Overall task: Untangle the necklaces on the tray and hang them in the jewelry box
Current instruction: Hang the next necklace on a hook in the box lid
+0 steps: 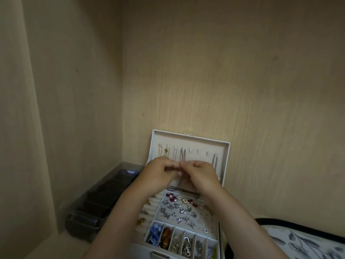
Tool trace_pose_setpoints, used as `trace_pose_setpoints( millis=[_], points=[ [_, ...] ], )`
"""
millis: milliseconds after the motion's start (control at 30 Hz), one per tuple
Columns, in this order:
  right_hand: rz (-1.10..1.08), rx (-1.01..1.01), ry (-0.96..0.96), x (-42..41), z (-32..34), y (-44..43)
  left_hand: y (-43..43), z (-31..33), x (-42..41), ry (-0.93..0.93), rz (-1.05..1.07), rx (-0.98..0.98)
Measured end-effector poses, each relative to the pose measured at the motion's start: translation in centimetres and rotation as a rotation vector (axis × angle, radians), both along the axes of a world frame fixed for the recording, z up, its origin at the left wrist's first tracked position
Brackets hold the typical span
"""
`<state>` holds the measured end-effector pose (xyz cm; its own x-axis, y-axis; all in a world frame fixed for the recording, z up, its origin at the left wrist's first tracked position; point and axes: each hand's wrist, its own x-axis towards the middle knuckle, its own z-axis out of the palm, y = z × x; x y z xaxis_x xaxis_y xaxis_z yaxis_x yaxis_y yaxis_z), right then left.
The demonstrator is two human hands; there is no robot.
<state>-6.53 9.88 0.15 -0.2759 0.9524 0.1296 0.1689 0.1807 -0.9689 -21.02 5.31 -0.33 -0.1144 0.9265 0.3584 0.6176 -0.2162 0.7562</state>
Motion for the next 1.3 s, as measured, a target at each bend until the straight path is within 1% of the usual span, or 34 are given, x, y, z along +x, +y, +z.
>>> trace_pose_setpoints(
  millis=[100, 167, 267, 367, 467, 600, 667, 767, 867, 933, 1033, 1100, 1233, 1300],
  points=[
    [-0.005, 0.064, -0.067, 0.5, -0.3, 0.5, 0.2, -0.3, -0.5, -0.057, 0.089, 0.025],
    [-0.009, 0.128, -0.12, 0.9, -0.2, 0.8, 0.5, -0.6, -0.4, -0.095, 0.105, 0.012],
    [0.011, 0.223, -0.164, 1.3, 0.4, 0.9, 0.8, -0.9, 0.9, -0.09, 0.033, -0.042],
    [-0.013, 0.32, -0.176, 1.5, 0.6, 1.3, 0.8, -1.0, 2.2, -0.202, -0.064, -0.076],
    [-0.032, 0.37, -0.144, 1.8, 0.4, 1.7, 0.8, -1.0, 2.7, -0.271, -0.089, -0.12],
    [0.043, 0.313, -0.031, 2.0, 0.5, 1.8, 0.6, -0.8, 2.7, -0.275, -0.106, -0.138],
    [0.052, 0.287, -0.034, 2.1, 0.5, 1.7, 0.5, -0.6, 2.6, -0.263, -0.107, -0.125],
    [0.054, 0.2, -0.177, 2.3, 0.4, 1.5, 0.6, -0.2, 2.3, -0.256, -0.056, -0.066],
    [0.11, 0.137, -0.338, 2.4, 0.1, 0.8, 0.8, 0.1, 2.2, -0.232, 0.011, 0.007],
    [0.145, 0.143, -0.363, 2.0, -0.4, 0.4, 0.9, 0.1, 2.1, -0.224, 0.014, 0.035],
    [0.099, 0.227, -0.368, 1.3, -1.1, 0.4, 0.9, 0.1, 1.7, -0.145, -0.001, 0.031],
    [0.059, 0.27, -0.355, 1.3, -1.2, 0.6, 0.8, 0.1, 1.3, -0.078, 0.025, 0.034],
    [0.017, 0.295, -0.262, 1.6, -0.6, 1.0, 0.7, -0.2, 0.2, 0.198, 0.185, 0.077],
    [-0.023, 0.322, -0.19, 1.4, 0.0, 1.4, 0.7, -0.6, -0.3, 0.326, 0.205, 0.107]
  ],
)
